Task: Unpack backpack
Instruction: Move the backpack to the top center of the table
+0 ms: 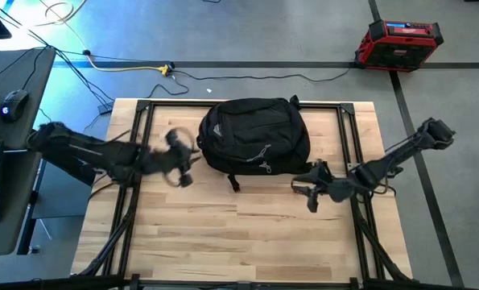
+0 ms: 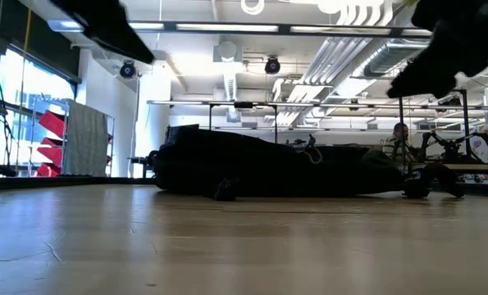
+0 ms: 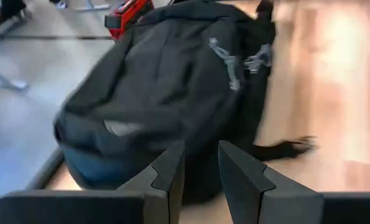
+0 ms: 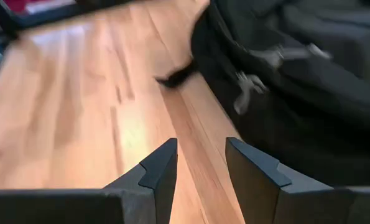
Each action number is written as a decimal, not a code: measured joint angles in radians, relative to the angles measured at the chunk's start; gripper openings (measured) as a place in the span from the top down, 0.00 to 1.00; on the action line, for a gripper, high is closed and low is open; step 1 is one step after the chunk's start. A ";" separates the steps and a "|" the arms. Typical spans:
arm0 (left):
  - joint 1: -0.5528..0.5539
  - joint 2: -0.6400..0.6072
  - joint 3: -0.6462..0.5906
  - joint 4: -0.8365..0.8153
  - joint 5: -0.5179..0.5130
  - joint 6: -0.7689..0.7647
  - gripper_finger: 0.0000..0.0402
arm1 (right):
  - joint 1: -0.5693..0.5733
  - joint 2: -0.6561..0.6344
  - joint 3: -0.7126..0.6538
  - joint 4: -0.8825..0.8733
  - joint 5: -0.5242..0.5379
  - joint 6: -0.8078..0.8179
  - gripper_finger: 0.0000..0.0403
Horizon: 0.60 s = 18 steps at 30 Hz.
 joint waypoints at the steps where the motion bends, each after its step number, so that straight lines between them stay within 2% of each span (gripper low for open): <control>1: 0.061 0.021 0.000 0.042 0.041 0.084 0.80 | -0.019 0.006 -0.004 0.034 -0.017 -0.019 0.69; 4: 0.208 0.108 0.000 0.128 0.089 0.324 0.78 | -0.059 0.025 -0.004 0.079 -0.050 -0.033 0.69; 7: 0.338 0.230 0.000 0.189 0.109 0.368 0.76 | -0.075 0.042 -0.004 0.082 -0.058 -0.037 0.69; 10: 0.427 0.364 0.000 0.244 0.207 0.358 0.76 | -0.075 0.063 -0.004 0.083 -0.057 -0.037 0.69; 14: 0.442 0.521 0.050 0.207 0.384 0.296 0.79 | -0.074 0.091 -0.004 0.084 -0.055 -0.001 0.69; 16: 0.414 0.581 0.094 0.154 0.522 0.219 0.82 | -0.075 0.109 -0.004 0.083 -0.053 0.029 0.69; 18: 0.371 0.631 0.138 0.133 0.704 0.112 0.85 | -0.086 0.122 -0.004 0.083 -0.047 0.043 0.69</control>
